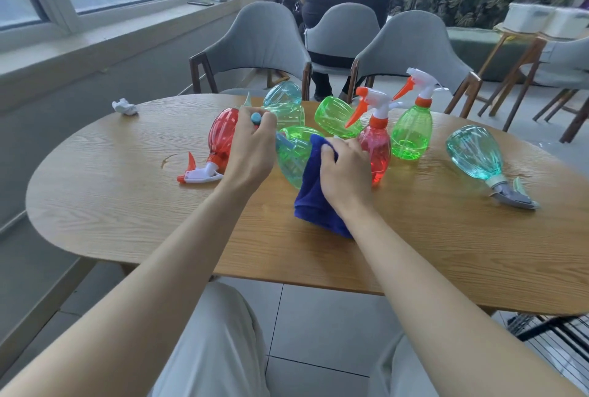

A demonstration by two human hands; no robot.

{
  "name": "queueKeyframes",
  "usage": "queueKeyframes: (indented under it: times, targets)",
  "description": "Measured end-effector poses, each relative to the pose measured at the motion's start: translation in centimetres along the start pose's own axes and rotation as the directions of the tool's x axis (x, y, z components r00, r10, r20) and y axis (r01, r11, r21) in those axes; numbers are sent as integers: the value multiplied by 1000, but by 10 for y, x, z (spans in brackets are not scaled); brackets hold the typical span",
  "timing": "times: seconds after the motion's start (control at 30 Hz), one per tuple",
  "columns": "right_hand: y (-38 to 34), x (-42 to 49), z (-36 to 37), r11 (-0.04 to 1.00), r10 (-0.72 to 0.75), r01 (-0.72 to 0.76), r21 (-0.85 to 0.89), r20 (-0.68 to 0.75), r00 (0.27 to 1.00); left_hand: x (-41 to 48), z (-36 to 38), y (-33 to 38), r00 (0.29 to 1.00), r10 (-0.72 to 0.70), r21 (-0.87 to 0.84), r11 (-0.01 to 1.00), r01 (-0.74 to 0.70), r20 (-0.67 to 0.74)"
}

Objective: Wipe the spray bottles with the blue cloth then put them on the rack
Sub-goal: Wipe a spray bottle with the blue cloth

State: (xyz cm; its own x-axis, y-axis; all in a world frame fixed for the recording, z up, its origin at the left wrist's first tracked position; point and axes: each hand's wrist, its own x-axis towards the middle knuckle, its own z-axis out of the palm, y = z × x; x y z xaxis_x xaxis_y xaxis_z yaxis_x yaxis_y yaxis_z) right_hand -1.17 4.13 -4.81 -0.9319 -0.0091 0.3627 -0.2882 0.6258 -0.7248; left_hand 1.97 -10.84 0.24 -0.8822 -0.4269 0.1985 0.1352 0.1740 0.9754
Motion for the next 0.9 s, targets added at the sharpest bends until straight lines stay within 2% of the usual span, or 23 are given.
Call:
queueKeyframes:
  times: [0.03, 0.13, 0.2, 0.27, 0.5, 0.57, 0.67, 0.73, 0.8, 0.9]
  targets:
    - [-4, 1, -1, 999, -28, 28, 19, 19, 999, 0, -1, 1, 1000, 3, 3, 1000, -3, 3]
    - [-17, -1, 2, 967, -254, 254, 8, 59, 965, 0, 2, 1, 999, 36, 19, 999, -37, 12]
    - [-18, -1, 2, 955, -290, 294, -22, 126, 949, -1, 4, 0, 998, 63, 21, 998, -64, 9]
    - [-13, -1, 2, 962, -249, 264, -64, 180, 952, 0, 2, -3, 998, 70, 21, 997, -70, 10]
    - [-6, 5, -1, 998, 12, -4, -59, 132, 991, -3, 2, -1, 995, 97, 40, 994, -98, 19]
    - [-13, 7, 0, 996, -5, 17, -84, 147, 989, -4, 3, -2, 993, 116, 30, 993, -116, 1]
    - [-22, -1, 4, 962, -218, 239, -130, 158, 963, -4, 6, -3, 991, 129, 19, 991, -129, -23]
    - [-19, -4, 6, 942, -277, 302, -146, 170, 946, -3, 4, -5, 991, 128, 14, 992, -128, -24]
    - [-14, -3, 5, 962, -223, 246, -122, 174, 959, -3, 3, -6, 991, 135, 20, 991, -134, -14]
    - [-12, 2, 1, 993, -67, 82, -81, 172, 983, -1, 3, -6, 990, 140, 25, 990, -140, -3]
